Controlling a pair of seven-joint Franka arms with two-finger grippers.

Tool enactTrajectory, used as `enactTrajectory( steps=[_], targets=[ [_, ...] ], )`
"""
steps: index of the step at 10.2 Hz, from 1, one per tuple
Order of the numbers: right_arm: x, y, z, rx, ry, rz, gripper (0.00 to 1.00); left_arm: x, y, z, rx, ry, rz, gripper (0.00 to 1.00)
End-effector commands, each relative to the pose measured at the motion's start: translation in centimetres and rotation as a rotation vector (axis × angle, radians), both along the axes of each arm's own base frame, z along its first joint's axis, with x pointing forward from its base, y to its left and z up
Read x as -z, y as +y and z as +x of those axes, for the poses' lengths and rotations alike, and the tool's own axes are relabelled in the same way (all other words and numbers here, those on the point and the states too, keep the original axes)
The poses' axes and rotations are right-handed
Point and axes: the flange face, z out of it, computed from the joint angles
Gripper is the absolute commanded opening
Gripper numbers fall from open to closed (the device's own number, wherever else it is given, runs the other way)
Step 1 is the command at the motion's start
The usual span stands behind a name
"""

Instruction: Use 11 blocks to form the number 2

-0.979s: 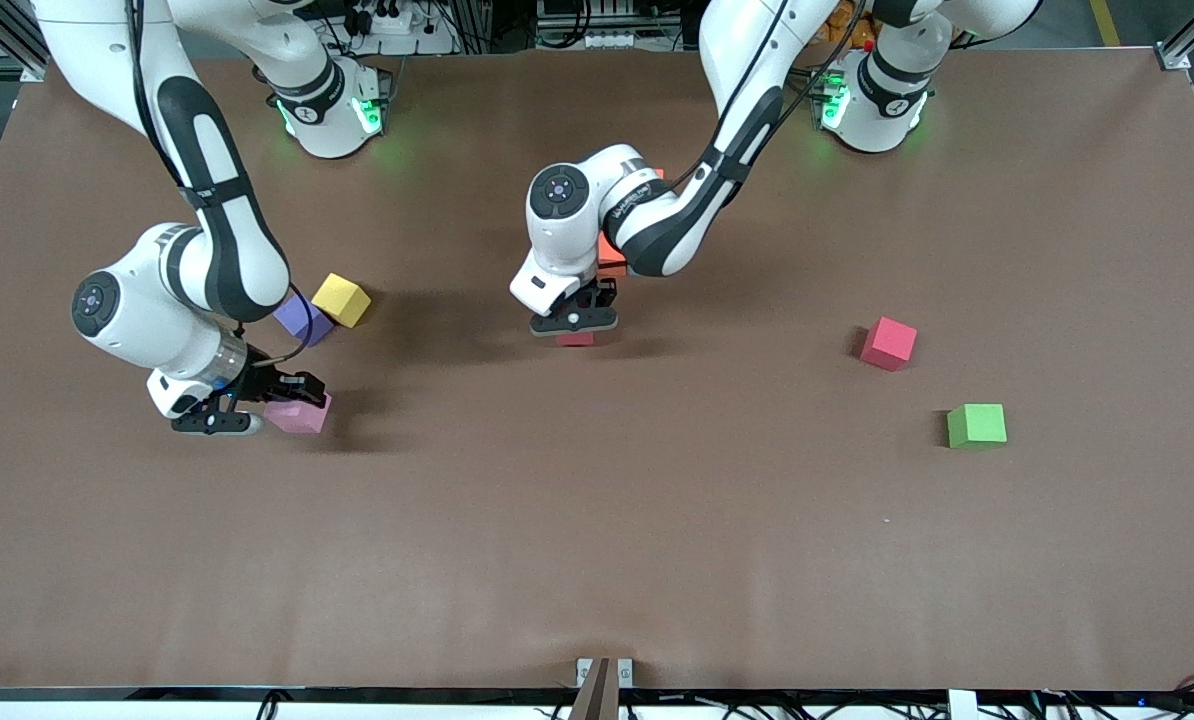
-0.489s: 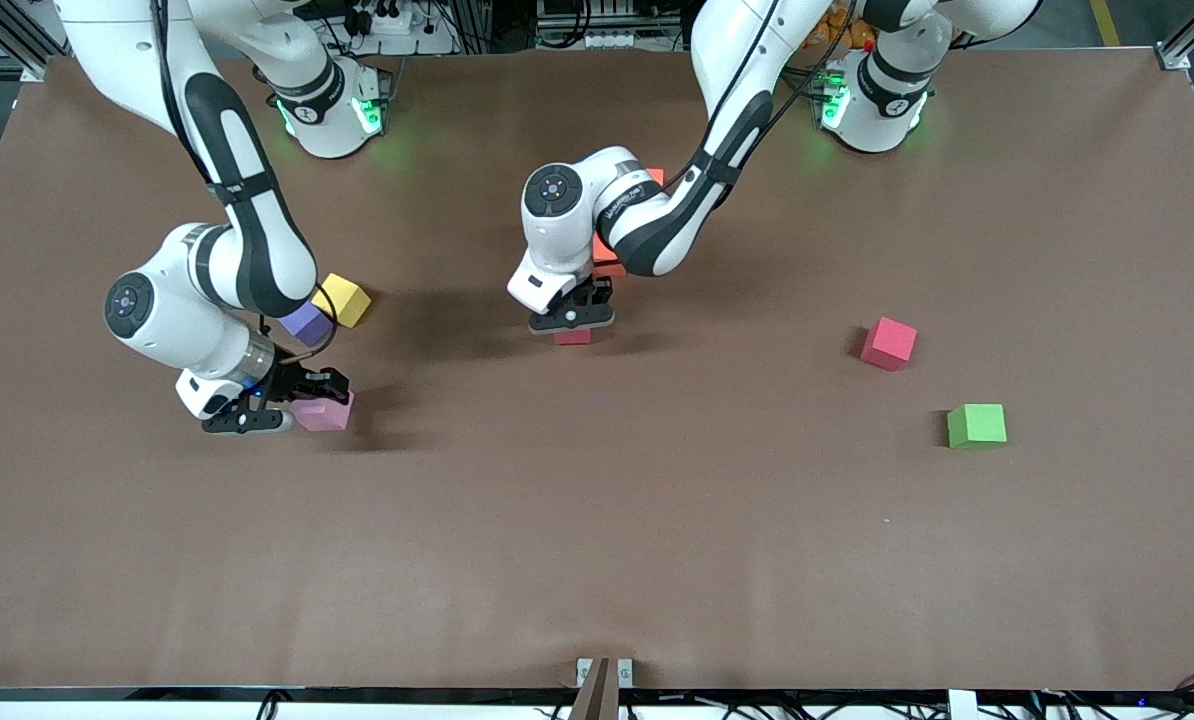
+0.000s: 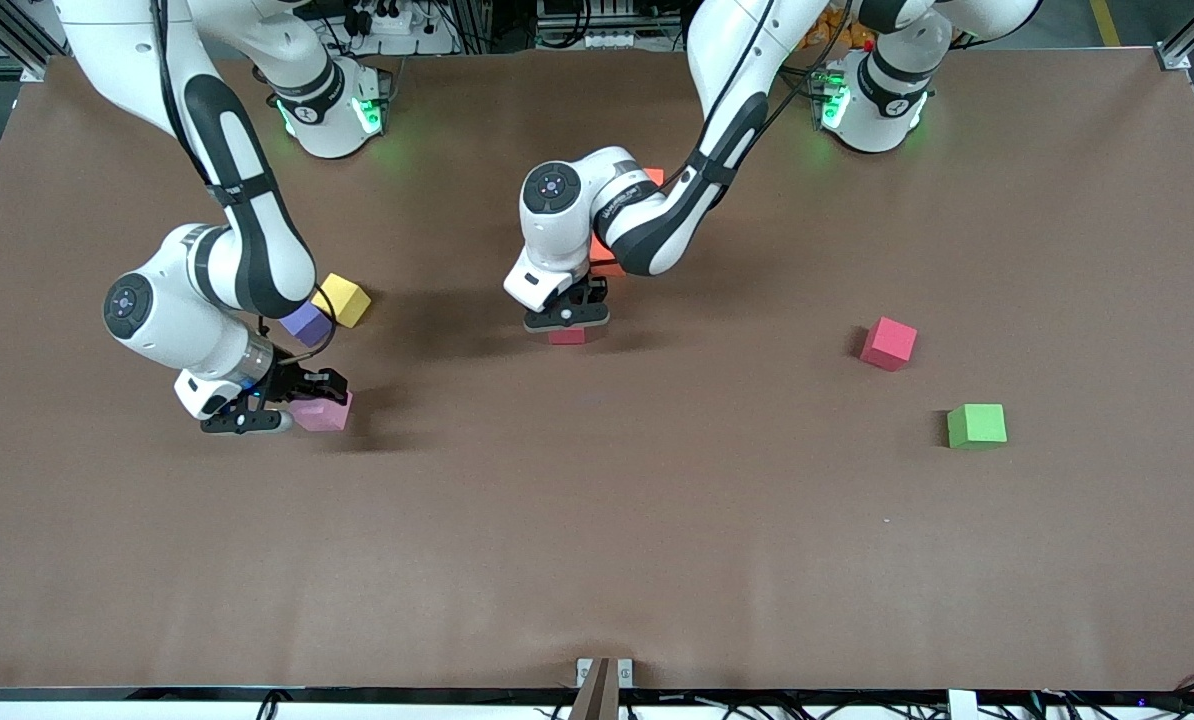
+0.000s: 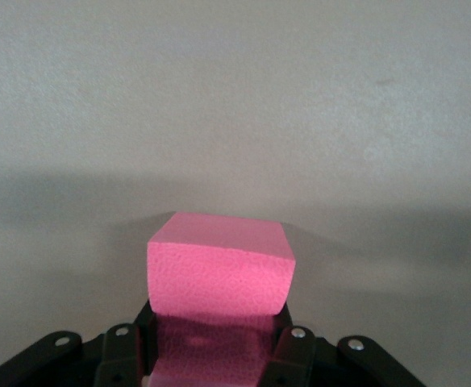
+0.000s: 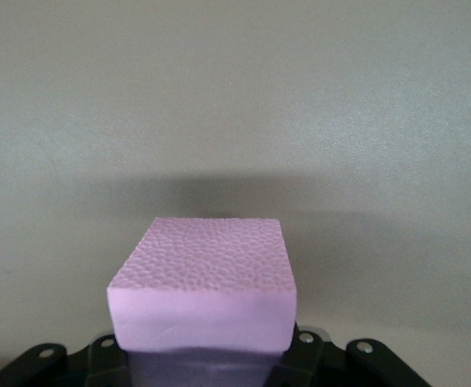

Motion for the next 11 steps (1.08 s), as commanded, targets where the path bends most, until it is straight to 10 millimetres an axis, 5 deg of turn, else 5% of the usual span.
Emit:
enactTrajectory(
  steps=[1, 2, 4, 7, 9, 11],
  targets=[
    [-0.2, 0.0, 0.2, 0.007, -0.008, 0.012, 0.19, 0.1, -0.9, -0.4, 0.002, -0.026, 0.003, 0.5],
    [-0.3, 0.1, 0.2, 0.001, -0.01, 0.012, 0.19, 0.1, -0.9, -0.5, 0.004, -0.025, 0.004, 0.61],
    [-0.5, 2.0, 0.1, -0.03, -0.011, 0.015, 0.2, 0.6, -0.7, -0.6, 0.009, -0.023, 0.014, 1.0],
    [-0.9, 3.3, 0.0, -0.05, -0.017, 0.018, 0.19, 0.6, -0.5, -0.5, 0.074, -0.084, 0.055, 1.0],
    [-2.2, 5.3, 0.7, -0.082, -0.045, 0.024, 0.17, -3.4, -0.2, 0.7, 0.049, -0.105, 0.035, 1.0],
    [-2.9, 6.9, 1.1, -0.107, -0.064, 0.026, 0.13, -10.4, 1.8, 3.5, -0.012, -0.131, 0.008, 1.0]
  ],
)
